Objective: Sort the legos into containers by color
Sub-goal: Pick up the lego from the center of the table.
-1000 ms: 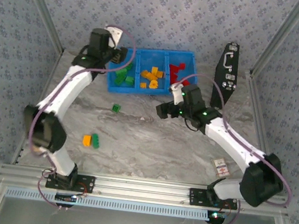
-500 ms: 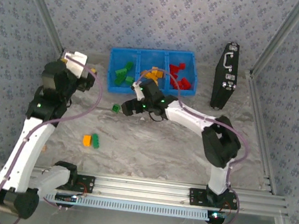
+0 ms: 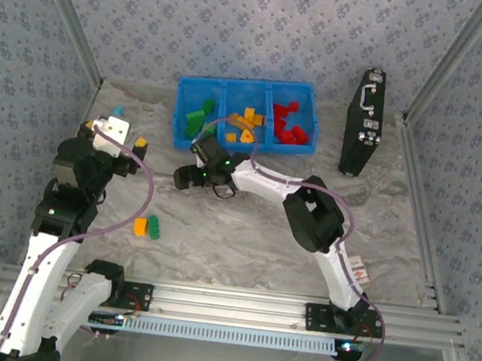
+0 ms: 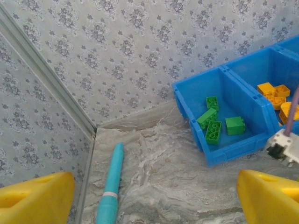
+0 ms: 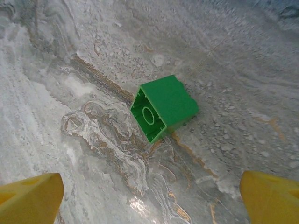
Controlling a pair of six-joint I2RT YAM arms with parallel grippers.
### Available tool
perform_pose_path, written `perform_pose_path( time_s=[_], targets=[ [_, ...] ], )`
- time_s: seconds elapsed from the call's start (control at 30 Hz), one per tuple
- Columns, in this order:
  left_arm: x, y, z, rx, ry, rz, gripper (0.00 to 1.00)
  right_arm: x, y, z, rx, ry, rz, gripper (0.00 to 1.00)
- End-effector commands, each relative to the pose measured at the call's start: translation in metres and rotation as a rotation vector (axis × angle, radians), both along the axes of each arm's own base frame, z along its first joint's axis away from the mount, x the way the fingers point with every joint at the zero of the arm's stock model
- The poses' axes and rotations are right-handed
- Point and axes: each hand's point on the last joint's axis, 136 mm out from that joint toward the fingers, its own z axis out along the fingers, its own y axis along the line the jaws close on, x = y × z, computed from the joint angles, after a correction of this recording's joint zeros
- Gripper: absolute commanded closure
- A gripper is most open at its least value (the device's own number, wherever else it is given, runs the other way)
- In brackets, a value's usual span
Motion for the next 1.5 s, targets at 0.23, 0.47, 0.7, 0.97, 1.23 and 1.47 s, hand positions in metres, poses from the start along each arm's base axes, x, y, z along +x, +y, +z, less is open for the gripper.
perform_pose_path(
  time_s=[0.23, 0.47, 0.7, 0.97, 1.23, 1.47],
  targets=[
    [-0.007, 0.001, 0.006, -0.001, -0.057, -0.005, 0.10, 0.026, 0.013, -0.026, -0.073, -0.027, -0.060, 0.10],
    [-0.005, 0.001, 0.002, 0.010, -0.051, -0.006, 0.10, 0.031, 0.017, -0.037, -0.114, -0.026, -0.041, 0.26],
    [-0.003, 0.002, 0.002, 0.024, -0.054, -0.003, 0.10, 0.026, 0.004, -0.043, -0.182, -0.028, -0.016, 0.43],
    [-0.003, 0.004, -0.001, 0.040, -0.048, 0.005, 0.10, 0.032, -0.008, -0.042, -0.209, -0.050, -0.028, 0.64],
    [-0.005, 0.006, -0.001, 0.058, -0.057, 0.017, 0.10, 0.036, -0.021, 0.004, -0.182, -0.113, 0.016, 0.72],
    [-0.005, 0.008, -0.003, 0.070, -0.063, 0.025, 0.09, 0.048, -0.031, 0.079, -0.113, -0.231, 0.017, 0.73]
  ],
)
